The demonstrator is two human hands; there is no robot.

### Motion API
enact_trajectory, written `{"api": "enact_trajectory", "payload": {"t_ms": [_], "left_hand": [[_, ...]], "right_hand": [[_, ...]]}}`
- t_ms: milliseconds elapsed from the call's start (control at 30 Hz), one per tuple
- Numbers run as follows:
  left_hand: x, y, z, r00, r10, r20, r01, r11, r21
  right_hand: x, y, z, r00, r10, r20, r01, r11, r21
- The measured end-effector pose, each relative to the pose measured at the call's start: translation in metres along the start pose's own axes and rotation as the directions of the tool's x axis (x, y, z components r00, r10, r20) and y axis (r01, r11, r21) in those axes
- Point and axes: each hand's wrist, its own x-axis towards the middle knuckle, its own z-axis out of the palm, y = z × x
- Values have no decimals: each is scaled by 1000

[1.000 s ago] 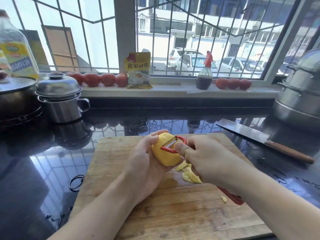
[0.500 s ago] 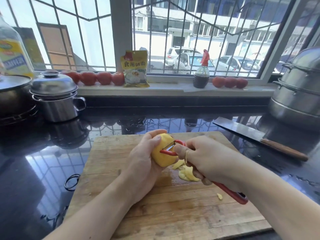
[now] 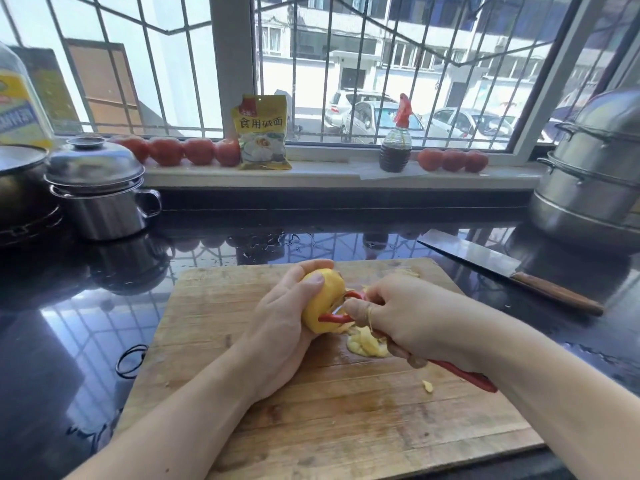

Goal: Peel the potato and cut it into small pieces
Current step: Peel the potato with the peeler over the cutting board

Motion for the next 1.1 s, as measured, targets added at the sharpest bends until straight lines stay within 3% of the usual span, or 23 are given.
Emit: {"api": "enact_trajectory", "payload": {"t_ms": [100, 200, 367, 567, 733, 867, 1100], "left_hand": [[0, 1, 4, 1000, 2, -10, -2, 1000, -5], [3, 5, 5, 994, 1, -107, -16, 989, -145], [2, 14, 2, 984, -135, -117, 91, 943, -322], [2, 14, 2, 970, -216, -115, 172, 936, -308], [-2, 16, 3, 957, -278, -79, 257, 944, -206], [-3, 18, 0, 944, -327, -44, 314, 932, -181], [-7, 25, -3, 923, -378, 74, 385, 908, -162]], "right_hand": [[1, 2, -3, 1000, 16, -11, -17, 999, -50], [2, 6, -5, 1000, 14, -28, -16, 998, -60], [0, 19, -15, 988, 64, -144, -46, 991, 126], [1, 28, -24, 972, 48, -228, 31, 944, 327], [1, 24, -24, 907, -39, -420, 126, 975, 182], [2, 25, -20, 893, -59, -447, 117, 988, 102], [9, 38, -15, 925, -5, -379, 65, 988, 144]]}}
